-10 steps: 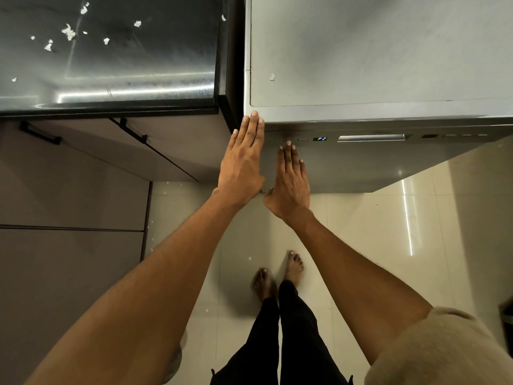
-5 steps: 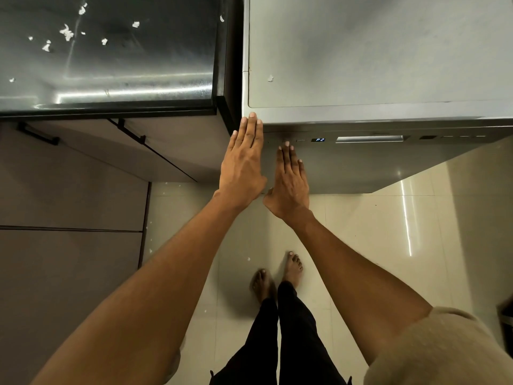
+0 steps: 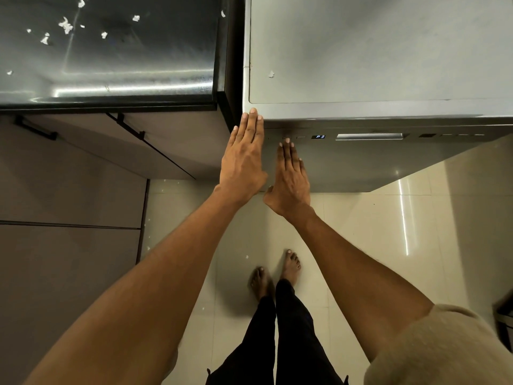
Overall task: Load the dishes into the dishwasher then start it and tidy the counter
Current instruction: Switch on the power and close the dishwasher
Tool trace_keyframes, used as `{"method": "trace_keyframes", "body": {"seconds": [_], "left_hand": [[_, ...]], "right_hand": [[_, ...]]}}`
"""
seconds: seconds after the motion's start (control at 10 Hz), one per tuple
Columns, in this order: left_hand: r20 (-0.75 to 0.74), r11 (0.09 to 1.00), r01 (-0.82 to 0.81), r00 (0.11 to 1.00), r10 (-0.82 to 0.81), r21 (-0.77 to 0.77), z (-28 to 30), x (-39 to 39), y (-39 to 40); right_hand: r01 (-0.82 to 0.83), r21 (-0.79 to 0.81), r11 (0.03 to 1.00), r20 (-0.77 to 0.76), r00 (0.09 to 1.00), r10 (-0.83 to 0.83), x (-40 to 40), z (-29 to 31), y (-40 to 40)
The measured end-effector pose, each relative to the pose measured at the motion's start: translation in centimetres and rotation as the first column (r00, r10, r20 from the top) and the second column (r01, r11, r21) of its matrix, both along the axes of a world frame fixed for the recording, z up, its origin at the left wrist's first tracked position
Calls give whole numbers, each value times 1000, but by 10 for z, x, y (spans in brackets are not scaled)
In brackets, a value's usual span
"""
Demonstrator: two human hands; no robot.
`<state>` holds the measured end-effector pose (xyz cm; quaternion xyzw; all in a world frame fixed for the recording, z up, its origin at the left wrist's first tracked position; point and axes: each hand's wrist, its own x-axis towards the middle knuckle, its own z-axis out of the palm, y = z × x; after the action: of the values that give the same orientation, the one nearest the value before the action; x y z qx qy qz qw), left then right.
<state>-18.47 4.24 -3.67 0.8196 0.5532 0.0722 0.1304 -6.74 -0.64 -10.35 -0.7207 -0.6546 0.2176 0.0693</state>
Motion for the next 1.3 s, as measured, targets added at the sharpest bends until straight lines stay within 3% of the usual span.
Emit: {"method": "trace_keyframes", "body": {"seconds": [1.0,1.3], "left_hand": [[36,1000,10,999,-10,11,-6,-2,0],[2,1000,5,1000,-5,10,-5,-1,1]], "right_hand": [[-36,10,999,47,998,35,4,-11,-1],[48,-14,999,27,998,-48,16,-5,-14]]}}
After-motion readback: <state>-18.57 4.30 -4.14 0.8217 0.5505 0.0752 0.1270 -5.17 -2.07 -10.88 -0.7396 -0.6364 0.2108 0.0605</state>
